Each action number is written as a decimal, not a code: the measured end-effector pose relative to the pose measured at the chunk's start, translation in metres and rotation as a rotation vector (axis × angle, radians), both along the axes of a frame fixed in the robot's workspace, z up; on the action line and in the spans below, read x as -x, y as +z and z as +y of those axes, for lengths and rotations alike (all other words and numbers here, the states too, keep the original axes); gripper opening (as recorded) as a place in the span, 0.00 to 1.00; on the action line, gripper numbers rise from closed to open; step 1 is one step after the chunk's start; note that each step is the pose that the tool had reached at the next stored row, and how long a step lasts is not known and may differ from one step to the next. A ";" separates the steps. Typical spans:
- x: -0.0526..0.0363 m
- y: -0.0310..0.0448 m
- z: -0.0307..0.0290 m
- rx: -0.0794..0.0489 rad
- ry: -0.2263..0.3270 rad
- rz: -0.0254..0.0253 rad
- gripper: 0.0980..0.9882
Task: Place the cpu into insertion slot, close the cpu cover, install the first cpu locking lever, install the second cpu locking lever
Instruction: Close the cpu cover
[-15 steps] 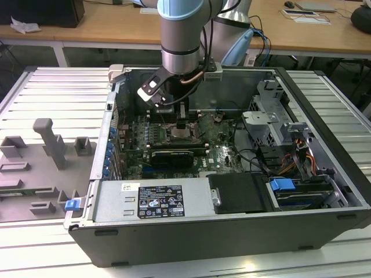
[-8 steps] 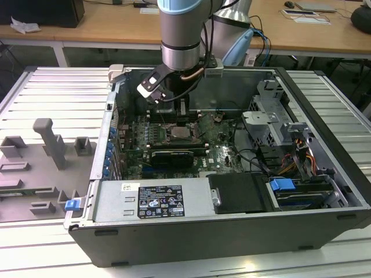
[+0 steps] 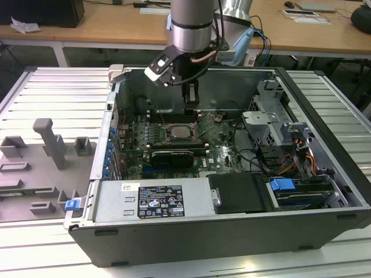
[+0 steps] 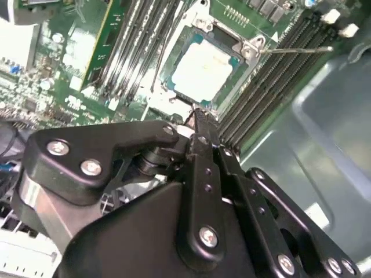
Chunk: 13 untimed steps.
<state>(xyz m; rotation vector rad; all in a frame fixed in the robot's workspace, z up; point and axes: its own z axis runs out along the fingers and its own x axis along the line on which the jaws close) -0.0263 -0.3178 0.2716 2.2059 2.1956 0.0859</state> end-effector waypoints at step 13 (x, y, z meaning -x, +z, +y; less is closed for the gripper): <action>-0.0291 0.0008 0.0000 0.000 -0.001 0.0100 0.01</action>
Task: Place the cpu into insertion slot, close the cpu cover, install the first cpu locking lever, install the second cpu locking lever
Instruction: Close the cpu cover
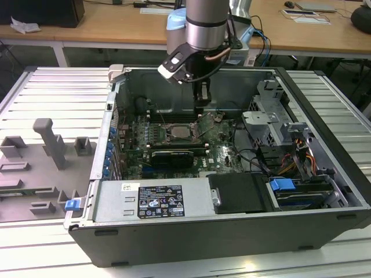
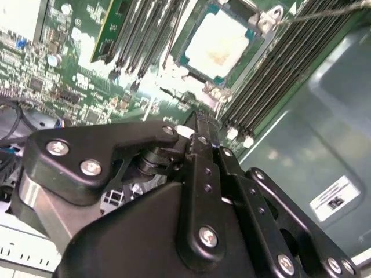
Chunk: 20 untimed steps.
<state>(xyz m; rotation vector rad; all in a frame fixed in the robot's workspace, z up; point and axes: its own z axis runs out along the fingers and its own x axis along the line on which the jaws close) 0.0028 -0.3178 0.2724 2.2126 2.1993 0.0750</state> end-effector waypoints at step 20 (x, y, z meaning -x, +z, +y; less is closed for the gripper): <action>-0.0448 -0.0092 0.0001 0.000 0.009 0.0028 0.01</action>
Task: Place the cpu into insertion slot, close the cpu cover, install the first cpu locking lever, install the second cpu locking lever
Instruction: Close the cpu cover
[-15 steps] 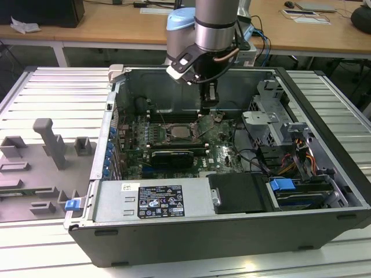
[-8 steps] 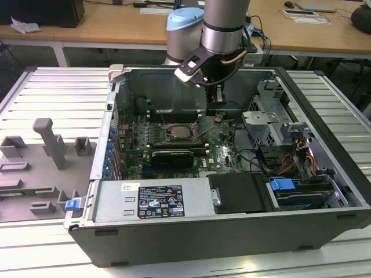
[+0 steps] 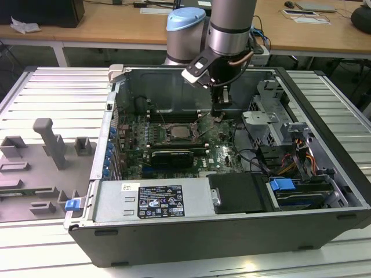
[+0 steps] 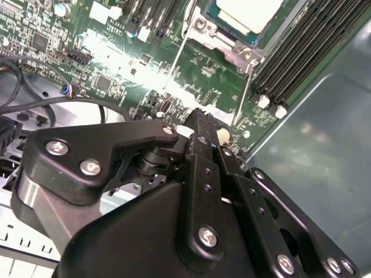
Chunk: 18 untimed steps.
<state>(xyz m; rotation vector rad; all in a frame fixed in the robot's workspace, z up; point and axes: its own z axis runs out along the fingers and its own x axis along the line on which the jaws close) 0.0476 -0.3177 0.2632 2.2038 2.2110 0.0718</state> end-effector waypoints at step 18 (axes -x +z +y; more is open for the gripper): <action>-0.0061 -0.0134 0.0002 0.000 0.009 0.0005 0.01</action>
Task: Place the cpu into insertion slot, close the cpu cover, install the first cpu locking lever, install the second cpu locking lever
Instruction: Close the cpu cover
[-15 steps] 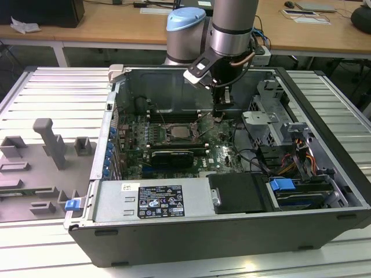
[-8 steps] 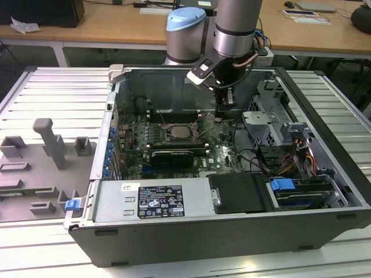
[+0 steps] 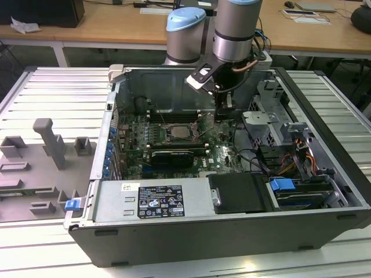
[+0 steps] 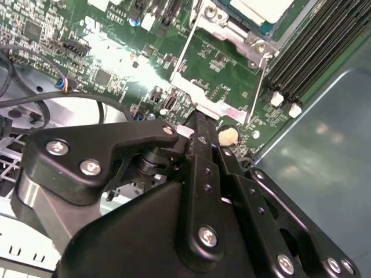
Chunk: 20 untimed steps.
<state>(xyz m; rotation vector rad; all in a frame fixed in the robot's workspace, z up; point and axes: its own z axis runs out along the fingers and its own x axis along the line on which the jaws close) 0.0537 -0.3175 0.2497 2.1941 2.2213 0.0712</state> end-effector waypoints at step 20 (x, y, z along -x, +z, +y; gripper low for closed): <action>0.0541 -0.0059 0.0000 0.000 0.000 0.0000 0.01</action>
